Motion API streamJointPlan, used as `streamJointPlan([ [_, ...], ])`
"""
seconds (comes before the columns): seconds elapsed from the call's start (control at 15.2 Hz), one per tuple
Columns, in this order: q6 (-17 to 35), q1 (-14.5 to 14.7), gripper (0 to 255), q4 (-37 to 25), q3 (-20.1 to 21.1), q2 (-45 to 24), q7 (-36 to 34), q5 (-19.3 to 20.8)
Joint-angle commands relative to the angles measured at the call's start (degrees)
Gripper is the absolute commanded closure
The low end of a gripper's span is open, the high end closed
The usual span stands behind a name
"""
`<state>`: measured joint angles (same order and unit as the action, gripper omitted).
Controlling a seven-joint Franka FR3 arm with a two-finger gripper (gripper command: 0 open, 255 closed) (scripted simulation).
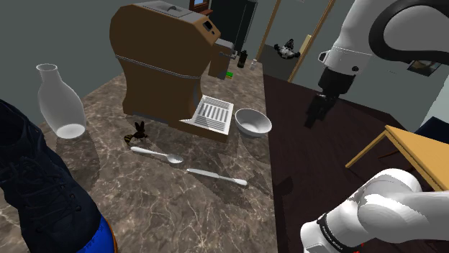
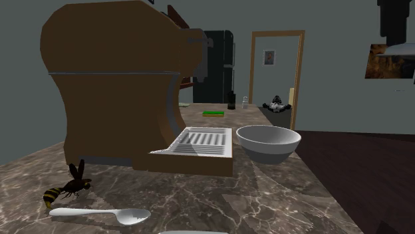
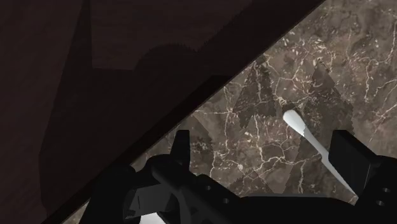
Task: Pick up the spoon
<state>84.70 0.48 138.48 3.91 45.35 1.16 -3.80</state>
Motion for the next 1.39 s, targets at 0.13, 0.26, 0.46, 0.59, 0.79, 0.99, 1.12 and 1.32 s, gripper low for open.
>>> streamJointPlan([
  [0.13,4.29,0.79,0,1.22,0.89,-2.12,0.11,-1.05],
  [0.26,8.57,1.58,0,2.12,1.81,-4.53,0.25,-2.04],
  [0.46,14.94,2.76,0,2.90,3.21,-8.65,0.51,-3.42],
  [0.59,19.11,3.50,0,3.02,4.19,-11.70,0.72,-4.25],
  [0.79,25.18,4.52,0,2.60,5.69,-16.66,1.04,-5.31],
  [0.99,30.94,5.45,0,1.50,7.21,-22.00,1.33,-6.08],
  [1.12,34.57,6.02,0,0.39,8.22,-25.70,1.46,-6.38],
  [1.32,39.64,6.82,0,-1.81,9.68,-31.43,1.52,-6.44],
])
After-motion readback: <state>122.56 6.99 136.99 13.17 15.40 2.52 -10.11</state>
